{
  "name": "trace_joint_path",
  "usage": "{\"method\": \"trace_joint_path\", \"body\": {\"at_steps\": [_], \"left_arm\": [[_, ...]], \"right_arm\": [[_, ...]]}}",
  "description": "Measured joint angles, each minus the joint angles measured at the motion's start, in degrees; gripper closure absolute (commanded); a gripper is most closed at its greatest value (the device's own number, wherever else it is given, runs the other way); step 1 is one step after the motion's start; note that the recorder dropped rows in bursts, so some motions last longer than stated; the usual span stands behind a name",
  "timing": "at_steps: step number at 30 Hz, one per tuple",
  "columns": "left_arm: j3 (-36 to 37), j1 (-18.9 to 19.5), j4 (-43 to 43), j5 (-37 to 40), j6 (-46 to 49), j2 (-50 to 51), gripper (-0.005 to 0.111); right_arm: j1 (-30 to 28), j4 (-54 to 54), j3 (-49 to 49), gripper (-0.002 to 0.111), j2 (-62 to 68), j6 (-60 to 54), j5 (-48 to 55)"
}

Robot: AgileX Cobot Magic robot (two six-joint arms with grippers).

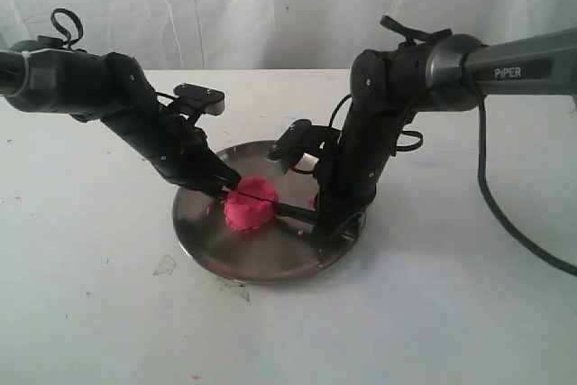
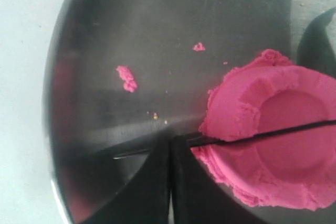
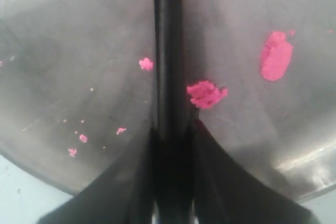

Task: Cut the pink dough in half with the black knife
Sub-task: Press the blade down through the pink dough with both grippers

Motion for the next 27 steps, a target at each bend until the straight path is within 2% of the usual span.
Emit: {"method": "trace_joint_path", "body": {"at_steps": [6,27], "left_arm": [[0.31,0.0,0.0,0.05,0.0,0.63,0.107],[0.31,0.0,0.11,0.68,0.09,0.28,0.107]], "right_arm": [[0.0,0.01,0.0,0.108,0.0,1.61,-4.73],[0.0,0.12,0.0,0.108,1.13,1.86,-4.66]]}}
